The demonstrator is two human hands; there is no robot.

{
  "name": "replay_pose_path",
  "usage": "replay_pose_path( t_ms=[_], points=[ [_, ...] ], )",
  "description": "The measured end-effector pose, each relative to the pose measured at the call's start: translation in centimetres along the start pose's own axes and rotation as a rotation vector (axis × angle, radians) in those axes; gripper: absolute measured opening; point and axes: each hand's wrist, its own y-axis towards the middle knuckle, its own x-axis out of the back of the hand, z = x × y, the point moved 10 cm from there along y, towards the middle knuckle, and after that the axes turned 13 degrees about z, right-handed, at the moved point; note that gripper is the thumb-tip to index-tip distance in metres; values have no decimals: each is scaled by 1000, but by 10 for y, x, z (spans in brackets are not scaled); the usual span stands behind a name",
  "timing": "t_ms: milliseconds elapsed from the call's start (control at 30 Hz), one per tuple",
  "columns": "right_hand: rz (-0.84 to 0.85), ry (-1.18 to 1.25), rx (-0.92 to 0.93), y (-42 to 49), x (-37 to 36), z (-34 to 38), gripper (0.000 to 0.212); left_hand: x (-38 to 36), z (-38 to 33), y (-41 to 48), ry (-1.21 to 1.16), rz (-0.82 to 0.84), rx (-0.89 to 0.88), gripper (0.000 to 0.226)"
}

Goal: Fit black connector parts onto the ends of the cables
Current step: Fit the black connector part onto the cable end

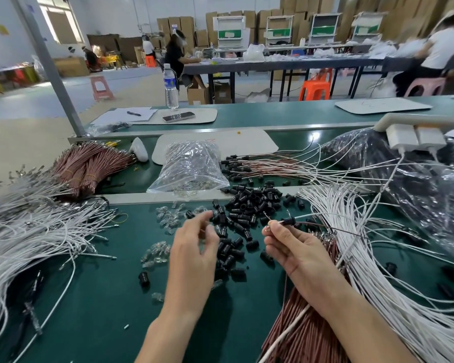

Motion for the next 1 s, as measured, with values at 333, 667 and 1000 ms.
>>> replay_pose_path(
  t_ms=[333,667,1000],
  points=[
    [-12,14,-29,2,-3,-7,19,-47,-20,-6,-552,163,-21,14],
    [3,24,-35,4,-4,-11,15,-50,-20,-9,-476,173,-29,27],
    [-1,22,-29,4,-2,-10,18,-51,-19,-9,-421,158,-66,22]
  ],
)
